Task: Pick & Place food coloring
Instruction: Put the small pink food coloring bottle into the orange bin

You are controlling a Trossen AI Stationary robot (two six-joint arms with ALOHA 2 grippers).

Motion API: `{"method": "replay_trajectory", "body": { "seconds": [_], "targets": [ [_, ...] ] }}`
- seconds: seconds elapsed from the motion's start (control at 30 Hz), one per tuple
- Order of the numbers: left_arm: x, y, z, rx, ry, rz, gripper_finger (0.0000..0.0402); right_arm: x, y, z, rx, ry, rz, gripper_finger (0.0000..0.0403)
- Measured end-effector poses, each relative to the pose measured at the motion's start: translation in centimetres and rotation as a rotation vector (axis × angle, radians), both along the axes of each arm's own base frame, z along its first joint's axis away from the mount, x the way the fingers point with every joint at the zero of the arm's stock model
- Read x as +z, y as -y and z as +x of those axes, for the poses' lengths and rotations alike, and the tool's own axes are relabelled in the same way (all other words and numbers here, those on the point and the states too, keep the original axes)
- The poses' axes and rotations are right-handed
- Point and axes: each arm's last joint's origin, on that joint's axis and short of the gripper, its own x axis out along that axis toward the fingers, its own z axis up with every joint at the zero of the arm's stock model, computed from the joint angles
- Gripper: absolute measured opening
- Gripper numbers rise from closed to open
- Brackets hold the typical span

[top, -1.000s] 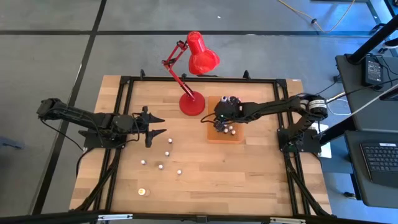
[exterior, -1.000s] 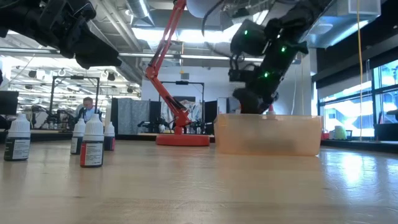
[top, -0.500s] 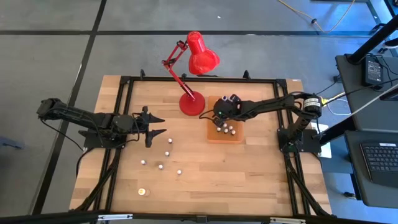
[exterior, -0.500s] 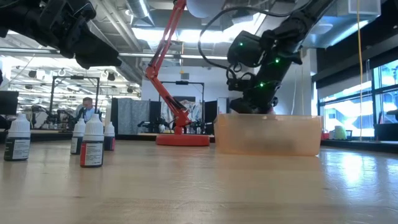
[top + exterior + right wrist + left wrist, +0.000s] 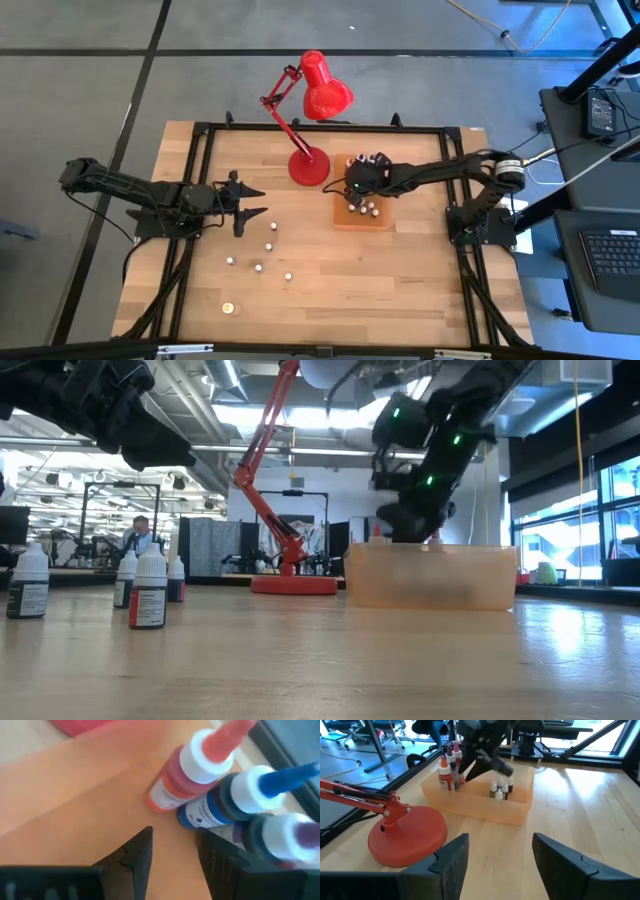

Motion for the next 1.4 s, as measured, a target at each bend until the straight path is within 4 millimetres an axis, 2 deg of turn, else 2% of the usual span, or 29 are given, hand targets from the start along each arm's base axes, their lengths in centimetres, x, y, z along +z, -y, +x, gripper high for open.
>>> {"method": "replay_trajectory", "body": {
  "seconds": [0.17,0.3,0.47,0.57,0.73,0.87,0.97,1.07,1.27,1.4],
  "targets": [
    [0.1,0.0,0.0,0.0,0.014,-0.002,0.0212,3.7,-2.7,-1.3,0.078,0.077,0.023,0.0155],
    [0.2,0.0,0.1,0.0,0.025,-0.004,0.0213,6.0,-6.2,-3.2,0.218,0.123,0.044,0.0155],
    [0.6,0.0,0.2,0.0,0.064,-0.01,0.0213,6.2,-10.6,-6.8,0.338,0.175,-0.076,0.0155],
    [0.8,0.0,0.2,-0.001,0.088,-0.012,0.0212,6.0,-12.2,-9.2,0.388,0.19,-0.158,0.0155],
    [0.8,0.0,0.2,0.003,0.092,-0.027,0.0214,5.4,-12.9,-11.8,0.459,0.193,-0.168,0.0155],
    [0.9,0.3,0.4,-0.078,0.116,-0.147,0.0212,4.7,-12.7,-12.8,0.485,0.201,-0.172,0.0155],
    [0.4,0.6,1.1,-0.186,0.05,-0.124,0.0212,4.8,-12.3,-13.4,0.467,0.211,-0.217,0.0155],
    [0.2,0.5,2.4,-0.158,-0.021,-0.125,0.0212,5.2,-12.0,-13.5,0.442,0.238,-0.243,0.0155],
    [-0.7,0.7,5.3,-0.256,-0.234,-0.173,0.0213,5.6,-11.9,-13.4,0.432,0.28,-0.24,0.0155],
    [-2.3,0.7,6.5,-0.23,-0.398,-0.203,0.0214,5.6,-12.0,-13.4,0.431,0.281,-0.239,0.0155]
  ]
}}
